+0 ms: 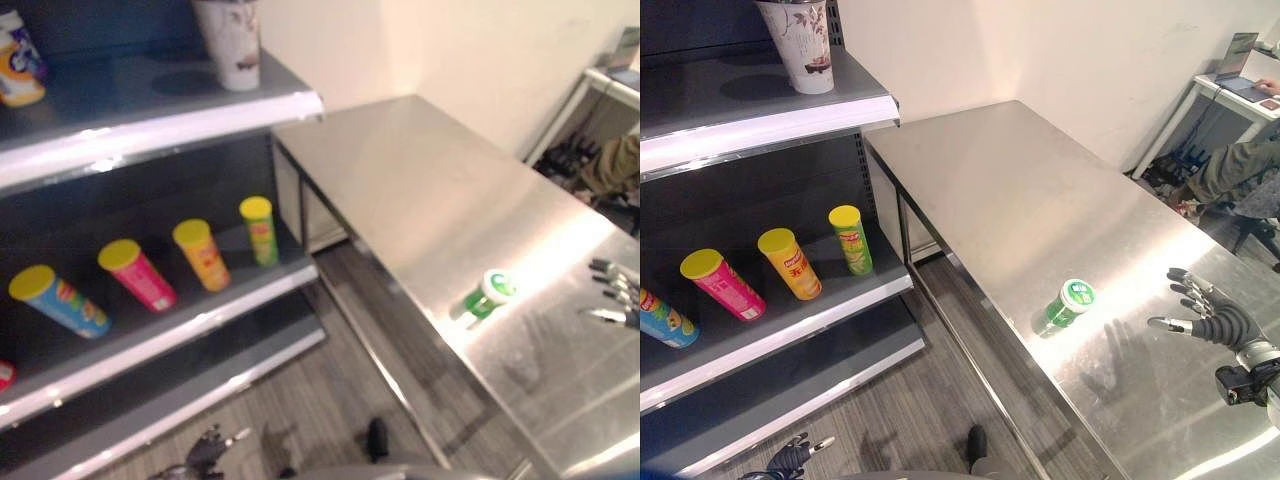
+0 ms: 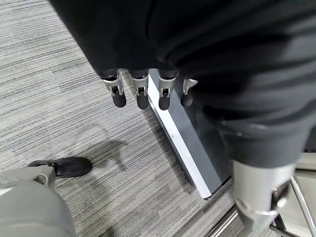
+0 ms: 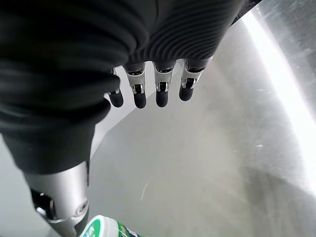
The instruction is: Put the goods on the table back onto the shelves and tidy them up.
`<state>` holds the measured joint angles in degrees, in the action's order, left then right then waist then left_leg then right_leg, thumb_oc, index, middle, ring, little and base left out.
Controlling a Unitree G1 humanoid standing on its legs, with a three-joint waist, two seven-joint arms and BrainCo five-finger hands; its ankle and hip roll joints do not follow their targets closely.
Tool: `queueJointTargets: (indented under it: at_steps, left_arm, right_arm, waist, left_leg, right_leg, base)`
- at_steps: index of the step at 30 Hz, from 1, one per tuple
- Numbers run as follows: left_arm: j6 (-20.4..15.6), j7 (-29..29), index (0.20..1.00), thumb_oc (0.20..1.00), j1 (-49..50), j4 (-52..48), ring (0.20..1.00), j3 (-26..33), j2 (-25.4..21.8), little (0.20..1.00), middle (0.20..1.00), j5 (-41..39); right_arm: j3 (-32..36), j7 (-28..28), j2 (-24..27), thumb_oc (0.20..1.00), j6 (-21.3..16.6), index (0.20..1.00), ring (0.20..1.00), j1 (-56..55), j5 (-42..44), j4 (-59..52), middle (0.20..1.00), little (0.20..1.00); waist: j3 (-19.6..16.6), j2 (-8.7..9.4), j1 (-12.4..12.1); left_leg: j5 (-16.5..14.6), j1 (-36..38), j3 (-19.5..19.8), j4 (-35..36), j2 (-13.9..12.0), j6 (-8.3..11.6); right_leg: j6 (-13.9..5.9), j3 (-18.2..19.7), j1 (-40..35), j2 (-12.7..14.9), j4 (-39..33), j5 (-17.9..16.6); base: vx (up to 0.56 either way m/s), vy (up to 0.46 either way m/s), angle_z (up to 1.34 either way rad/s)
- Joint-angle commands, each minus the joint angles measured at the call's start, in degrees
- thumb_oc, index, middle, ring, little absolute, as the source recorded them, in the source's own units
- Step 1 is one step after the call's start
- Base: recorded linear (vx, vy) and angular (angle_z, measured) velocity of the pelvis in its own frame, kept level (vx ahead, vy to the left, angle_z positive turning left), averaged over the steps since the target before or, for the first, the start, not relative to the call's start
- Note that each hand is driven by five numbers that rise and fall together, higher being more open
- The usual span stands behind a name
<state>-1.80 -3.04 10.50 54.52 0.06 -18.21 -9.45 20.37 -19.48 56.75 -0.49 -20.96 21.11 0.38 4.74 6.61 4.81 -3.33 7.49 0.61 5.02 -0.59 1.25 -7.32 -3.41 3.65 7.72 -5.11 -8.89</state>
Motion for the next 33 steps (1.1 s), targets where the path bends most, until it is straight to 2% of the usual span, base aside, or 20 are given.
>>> queueJointTargets:
  at_steps: [1,7,9,11,13,18,33]
  left_arm:
    - [-2.3,0.3,1.0,1.0,-3.5,1.0,1.0,-0.2,-1.8,1.0,1.0,3.2]
    - [-2.5,0.8,1.0,1.0,-3.8,1.2,1.0,-0.8,-1.7,1.0,1.0,3.4]
    - [-2.4,1.3,1.0,1.0,-4.2,1.1,1.0,-1.2,-1.7,1.0,1.0,3.4]
    - [-2.4,1.3,1.0,1.0,-4.2,1.1,1.0,-1.1,-1.7,1.0,1.0,3.4]
    - [-2.4,2.1,1.0,1.0,-4.3,1.2,1.0,-1.1,-1.8,1.0,1.0,3.3]
    - [-2.3,2.4,1.0,1.0,-3.8,1.2,1.0,-0.7,-2.2,1.0,1.0,3.2]
    - [-2.2,1.7,1.0,1.0,-3.0,0.7,1.0,-1.3,-2.5,1.0,1.0,3.7]
  right_arm:
    - [-2.5,-0.4,5.4,1.0,-3.6,1.0,1.0,4.9,-2.7,-4.5,1.0,1.0]
    - [-8.5,2.0,4.6,1.0,-5.0,1.0,1.0,9.5,-8.2,-4.7,1.0,1.0]
    - [-12.9,4.1,3.6,1.0,-5.3,1.0,1.0,13.5,-12.5,-2.8,1.0,1.0]
    - [-13.2,4.2,3.6,1.0,-5.3,1.0,1.0,13.8,-12.5,-2.7,1.0,1.0]
    - [-15.1,6.1,2.9,1.0,-5.2,1.0,1.0,15.4,-16.5,-1.0,1.0,1.0]
    - [-14.6,5.9,2.1,1.0,-4.8,1.0,1.0,14.4,-16.2,-1.1,1.0,1.0]
    - [-21.7,3.6,1.7,1.0,-5.1,1.0,1.0,18.5,-15.5,-0.2,1.0,1.0]
  waist:
    - [-0.4,-0.82,-1.6]
    - [-0.4,-1.24,-2.1]
    - [-0.3,-1.43,-2.8]
    - [-0.3,-1.41,-2.7]
    - [-0.2,-1.58,-3.3]
    - [0.0,-1.88,-3.8]
    - [0.2,-2.4,-5.3]
  left_leg:
    - [-1.3,-1.3,-4.5,0.0,-1.6,2.49]
    - [-1.4,-1.1,-4.5,0.0,-1.5,2.36]
    - [-1.3,-1.1,-4.3,0.0,-1.5,2.3]
    - [-1.3,-1.0,-4.3,0.0,-1.5,2.3]
    - [-1.3,-1.0,-4.0,0.0,-1.5,2.28]
    - [-1.1,-1.4,-3.3,-0.1,-1.5,2.41]
    - [-0.7,-2.0,-2.3,-0.1,-1.8,2.86]
  right_leg:
    - [-5.13,-0.2,-0.4,4.0,3.6,3.6]
    - [-4.98,-0.6,-0.7,4.1,3.6,4.0]
    - [-4.82,-0.8,-1.0,4.2,3.6,4.2]
    - [-4.82,-0.8,-1.0,4.2,3.6,4.2]
    - [-4.72,-1.3,-1.5,4.2,3.7,4.5]
    - [-4.62,-2.0,-1.5,4.5,4.0,5.0]
    - [-4.28,-4.4,-2.7,4.9,3.9,5.8]
  base:
    - [-0.02,0.003,-0.06]
    - [0.0,-0.001,-0.06]
    - [0.0,0.0,0.0]
    - [0.0,0.0,0.0]
    - [0.0,0.0,0.0]
    - [0.01,-0.022,0.13]
    - [0.01,-0.014,0.05]
